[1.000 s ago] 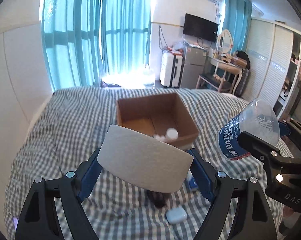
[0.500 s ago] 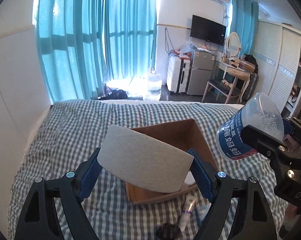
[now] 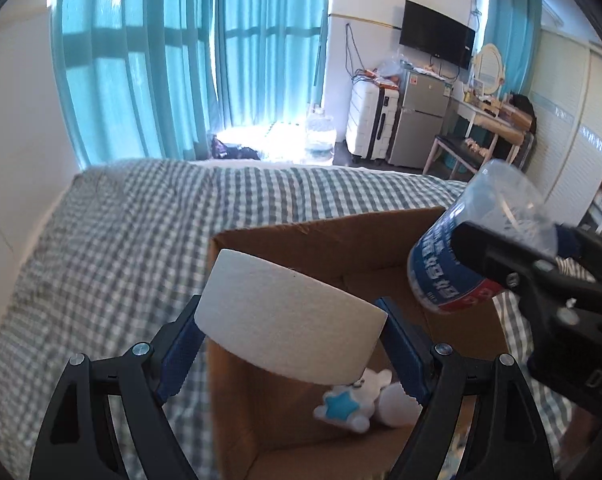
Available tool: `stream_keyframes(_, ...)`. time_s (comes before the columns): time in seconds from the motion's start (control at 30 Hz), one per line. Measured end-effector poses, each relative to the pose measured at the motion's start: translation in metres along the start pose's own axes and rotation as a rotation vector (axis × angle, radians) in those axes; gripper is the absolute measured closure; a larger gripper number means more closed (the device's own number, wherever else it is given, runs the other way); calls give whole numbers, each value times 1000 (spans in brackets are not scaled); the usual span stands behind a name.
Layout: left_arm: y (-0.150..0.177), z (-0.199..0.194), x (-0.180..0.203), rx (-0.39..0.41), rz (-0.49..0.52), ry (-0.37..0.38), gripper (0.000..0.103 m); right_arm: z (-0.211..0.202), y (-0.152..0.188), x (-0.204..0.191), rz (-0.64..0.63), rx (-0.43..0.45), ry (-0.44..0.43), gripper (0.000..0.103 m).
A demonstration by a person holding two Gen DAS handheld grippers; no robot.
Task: Organize objects
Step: 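Carry the tape roll and swab bottle into the box and release both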
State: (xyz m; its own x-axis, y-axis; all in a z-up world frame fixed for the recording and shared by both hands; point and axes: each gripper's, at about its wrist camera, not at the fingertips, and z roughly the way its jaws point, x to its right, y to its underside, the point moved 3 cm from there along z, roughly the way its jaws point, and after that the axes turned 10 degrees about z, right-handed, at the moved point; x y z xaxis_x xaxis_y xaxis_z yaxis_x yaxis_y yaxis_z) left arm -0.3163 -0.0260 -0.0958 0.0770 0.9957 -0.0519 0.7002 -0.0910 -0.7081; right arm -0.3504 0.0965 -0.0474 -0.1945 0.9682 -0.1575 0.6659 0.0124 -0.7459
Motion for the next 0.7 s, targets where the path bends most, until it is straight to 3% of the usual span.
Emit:
stream_keyframes(0.13,2,19,0,12,-5,49,18,21,7,9,5,-15,0,39)
stream_keyframes(0.47,6,37,-1,2,34,67,16,36,17,4,10,-43,-6,38)
stream_keyframes(0.57,5,34,1,-14,26,91,10,19,14,3,14,-15,4,36)
stream_keyframes(0.6,4,32,2,-23,28,93,6,13,10,2,17,-3,8,30)
stream_keyframes(0.7,0,16,5,-24,39,68,6,-21,-4,3,46,55,-3,25)
